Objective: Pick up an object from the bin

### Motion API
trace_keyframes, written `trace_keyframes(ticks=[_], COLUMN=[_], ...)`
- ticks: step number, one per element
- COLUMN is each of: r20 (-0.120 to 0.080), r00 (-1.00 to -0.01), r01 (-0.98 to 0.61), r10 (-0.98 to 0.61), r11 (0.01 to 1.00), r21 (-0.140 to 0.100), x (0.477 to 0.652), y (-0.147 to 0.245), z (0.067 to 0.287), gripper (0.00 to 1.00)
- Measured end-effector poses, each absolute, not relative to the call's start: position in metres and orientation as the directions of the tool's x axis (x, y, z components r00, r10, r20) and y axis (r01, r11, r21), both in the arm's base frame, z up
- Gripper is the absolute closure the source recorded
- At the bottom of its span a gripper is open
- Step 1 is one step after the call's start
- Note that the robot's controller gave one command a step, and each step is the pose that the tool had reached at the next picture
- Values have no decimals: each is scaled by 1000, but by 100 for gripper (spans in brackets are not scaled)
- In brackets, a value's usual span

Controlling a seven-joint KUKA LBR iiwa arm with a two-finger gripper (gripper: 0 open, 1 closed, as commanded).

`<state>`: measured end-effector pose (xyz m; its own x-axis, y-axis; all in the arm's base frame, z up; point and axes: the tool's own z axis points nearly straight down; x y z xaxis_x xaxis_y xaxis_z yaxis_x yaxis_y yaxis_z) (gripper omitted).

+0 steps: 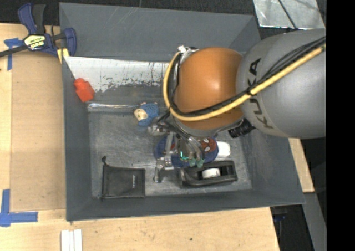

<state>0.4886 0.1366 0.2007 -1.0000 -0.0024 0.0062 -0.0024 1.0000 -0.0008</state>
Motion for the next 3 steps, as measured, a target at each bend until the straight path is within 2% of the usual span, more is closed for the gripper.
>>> trace_keyframes(ticks=[1,2,3], r20=[3,-1,-12], r00=[-968,-970,-972], r01=[-250,-245,-236], r10=[-250,-245,-236], r11=[968,970,972], r21=[1,0,2], x=[521,522,540], y=[214,212,223], z=[79,82,188], gripper=[0,100,100])
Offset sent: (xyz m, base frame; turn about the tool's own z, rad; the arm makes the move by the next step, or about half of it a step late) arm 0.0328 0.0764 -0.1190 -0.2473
